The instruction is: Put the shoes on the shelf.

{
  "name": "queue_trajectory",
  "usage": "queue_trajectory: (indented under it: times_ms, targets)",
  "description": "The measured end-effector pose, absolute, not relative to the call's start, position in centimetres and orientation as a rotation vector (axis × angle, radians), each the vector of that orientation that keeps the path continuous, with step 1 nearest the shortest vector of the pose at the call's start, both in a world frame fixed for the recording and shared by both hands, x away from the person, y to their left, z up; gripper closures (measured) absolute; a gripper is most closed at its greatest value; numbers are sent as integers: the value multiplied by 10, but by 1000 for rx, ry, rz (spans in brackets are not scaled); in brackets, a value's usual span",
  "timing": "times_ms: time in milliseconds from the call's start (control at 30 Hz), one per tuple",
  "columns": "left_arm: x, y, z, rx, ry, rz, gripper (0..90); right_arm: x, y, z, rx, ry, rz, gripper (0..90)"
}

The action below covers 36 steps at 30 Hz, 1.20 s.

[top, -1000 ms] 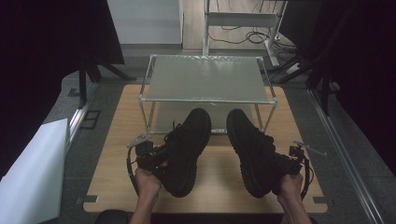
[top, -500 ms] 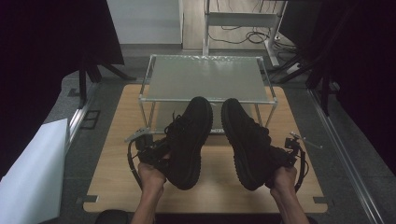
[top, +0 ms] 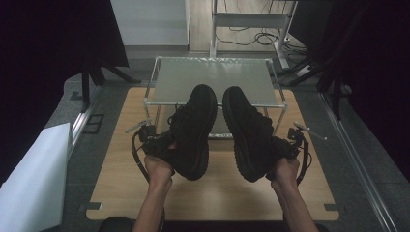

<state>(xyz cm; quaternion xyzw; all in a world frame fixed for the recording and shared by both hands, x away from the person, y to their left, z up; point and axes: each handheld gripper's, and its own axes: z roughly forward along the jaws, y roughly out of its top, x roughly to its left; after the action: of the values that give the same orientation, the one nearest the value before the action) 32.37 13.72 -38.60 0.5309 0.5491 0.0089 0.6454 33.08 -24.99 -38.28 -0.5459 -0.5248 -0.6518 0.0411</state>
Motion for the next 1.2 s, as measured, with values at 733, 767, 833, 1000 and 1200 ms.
queue_trajectory:
  times_ms: [733, 767, 833, 1000, 1200]
  targets:
    - [381, 132, -354, 1131, 1329, 54, 798, 386, -233, -357, -1770, -1522, -2015, 748]
    - [384, 131, -353, 1131, 1337, 60, 798, 389, -234, -357, -1777, -1515, -2018, 748]
    - [390, 130, -351, 1130, 1352, 68, 797, 396, -234, -356, -1799, -1502, -2018, 748]
    - [407, 129, -347, 1130, 1378, 87, 796, 412, -236, -352, -1836, -1485, -2013, 748]
    - [427, 128, -342, 1121, 1424, 98, 795, 432, -235, -347, -1883, -1463, -2001, 748]
